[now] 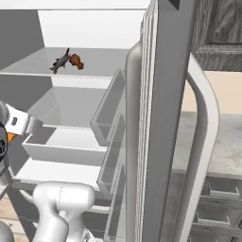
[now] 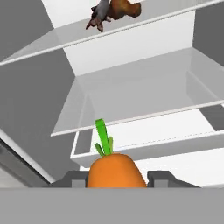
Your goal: Gather the carrot and potato from the fridge and place them on a tray on the dining counter. Then gather the fish and chicken drumstick from the fridge and place them on the other tray.
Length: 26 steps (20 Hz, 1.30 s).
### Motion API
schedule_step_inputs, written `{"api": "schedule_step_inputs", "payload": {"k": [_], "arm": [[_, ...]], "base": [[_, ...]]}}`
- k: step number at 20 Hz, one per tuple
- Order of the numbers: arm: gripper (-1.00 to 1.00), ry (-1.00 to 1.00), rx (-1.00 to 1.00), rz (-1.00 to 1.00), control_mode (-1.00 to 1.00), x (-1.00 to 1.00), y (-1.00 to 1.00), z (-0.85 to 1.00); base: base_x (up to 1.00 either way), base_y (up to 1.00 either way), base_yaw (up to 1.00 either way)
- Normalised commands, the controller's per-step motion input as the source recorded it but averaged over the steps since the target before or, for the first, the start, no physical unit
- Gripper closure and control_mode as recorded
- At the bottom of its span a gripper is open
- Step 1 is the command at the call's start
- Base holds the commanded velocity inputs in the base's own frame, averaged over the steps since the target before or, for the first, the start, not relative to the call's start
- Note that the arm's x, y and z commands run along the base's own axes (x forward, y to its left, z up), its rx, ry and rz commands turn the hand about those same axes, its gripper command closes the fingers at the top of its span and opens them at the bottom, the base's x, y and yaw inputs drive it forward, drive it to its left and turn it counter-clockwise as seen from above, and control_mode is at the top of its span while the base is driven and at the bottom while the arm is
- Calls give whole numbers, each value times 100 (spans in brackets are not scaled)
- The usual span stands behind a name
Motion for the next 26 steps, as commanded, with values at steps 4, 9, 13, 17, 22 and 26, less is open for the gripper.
{"api": "schedule_step_inputs", "payload": {"k": [4,9,13,17,22,26], "arm": [[100,2,1,-8,-100,-100,-22,41],[100,4,0,-4,-100,-100,-33,18],[100,8,0,0,-100,-53,-25,-1],[100,1,0,0,-100,0,0,0],[100,0,0,0,-100,-4,0,0],[100,0,0,-1,100,-7,2,0]], "base": [[0,0,0],[0,0,0],[0,0,0],[0,0,0],[0,0,0],[-13,1,-2]]}}
